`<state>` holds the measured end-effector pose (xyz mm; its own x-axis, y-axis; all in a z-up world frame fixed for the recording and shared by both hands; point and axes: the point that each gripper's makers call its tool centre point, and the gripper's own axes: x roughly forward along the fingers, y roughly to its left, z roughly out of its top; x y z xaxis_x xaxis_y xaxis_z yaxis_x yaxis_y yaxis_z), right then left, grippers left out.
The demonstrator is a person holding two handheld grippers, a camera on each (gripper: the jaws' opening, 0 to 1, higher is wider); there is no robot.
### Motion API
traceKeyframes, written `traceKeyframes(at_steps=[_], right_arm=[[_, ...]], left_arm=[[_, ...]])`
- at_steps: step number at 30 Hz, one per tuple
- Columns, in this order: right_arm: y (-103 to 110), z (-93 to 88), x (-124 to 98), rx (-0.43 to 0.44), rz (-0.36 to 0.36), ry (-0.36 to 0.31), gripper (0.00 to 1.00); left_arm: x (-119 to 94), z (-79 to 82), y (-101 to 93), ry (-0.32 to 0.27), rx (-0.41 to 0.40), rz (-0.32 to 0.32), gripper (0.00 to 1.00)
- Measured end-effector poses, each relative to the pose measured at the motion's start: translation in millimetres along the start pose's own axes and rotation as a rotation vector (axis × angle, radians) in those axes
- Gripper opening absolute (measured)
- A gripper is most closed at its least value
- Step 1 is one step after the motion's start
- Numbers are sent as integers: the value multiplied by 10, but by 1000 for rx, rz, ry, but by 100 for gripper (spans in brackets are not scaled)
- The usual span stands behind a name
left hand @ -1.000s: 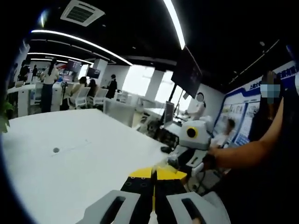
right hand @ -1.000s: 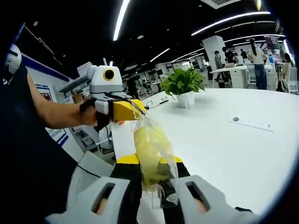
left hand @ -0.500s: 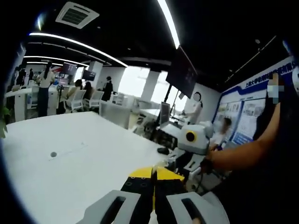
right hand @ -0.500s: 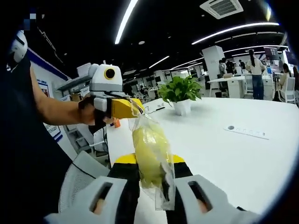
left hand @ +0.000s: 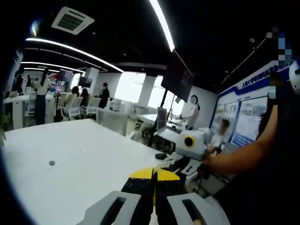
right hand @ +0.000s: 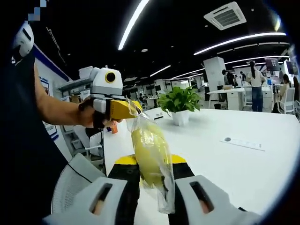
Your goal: Compare the silicone blocks by pressing each to a similar depth, holding the contact briefly, and releasing to observe deformation and rebound differences across the visible hardness samples.
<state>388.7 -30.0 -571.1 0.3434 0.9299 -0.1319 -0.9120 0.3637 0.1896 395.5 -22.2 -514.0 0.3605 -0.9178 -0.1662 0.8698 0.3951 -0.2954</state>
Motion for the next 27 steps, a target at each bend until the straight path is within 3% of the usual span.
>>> traceKeyframes(at_steps=[5, 8, 11, 15, 19, 27], right_arm=[[-86, 42, -36, -26, -50, -8, 25], [-135, 59, -44, -53, -95, -11, 45], [-195, -6, -109, -41, -142, 14, 51], [-293, -52, -219, -28, -220, 4, 81], [-366, -59, -368, -13, -279, -13, 96], [-467, -119, -654, 4, -361, -22, 96]], left_arm=[[19, 55, -38, -3, -26, 1, 0], [48, 63, -67, -1, -19, 0, 0], [70, 65, -76, -1, -18, -3, 0], [94, 69, -99, -3, -24, -5, 0], [95, 72, -88, -10, -52, 0, 0], [90, 50, -6, -31, -93, 31, 0]])
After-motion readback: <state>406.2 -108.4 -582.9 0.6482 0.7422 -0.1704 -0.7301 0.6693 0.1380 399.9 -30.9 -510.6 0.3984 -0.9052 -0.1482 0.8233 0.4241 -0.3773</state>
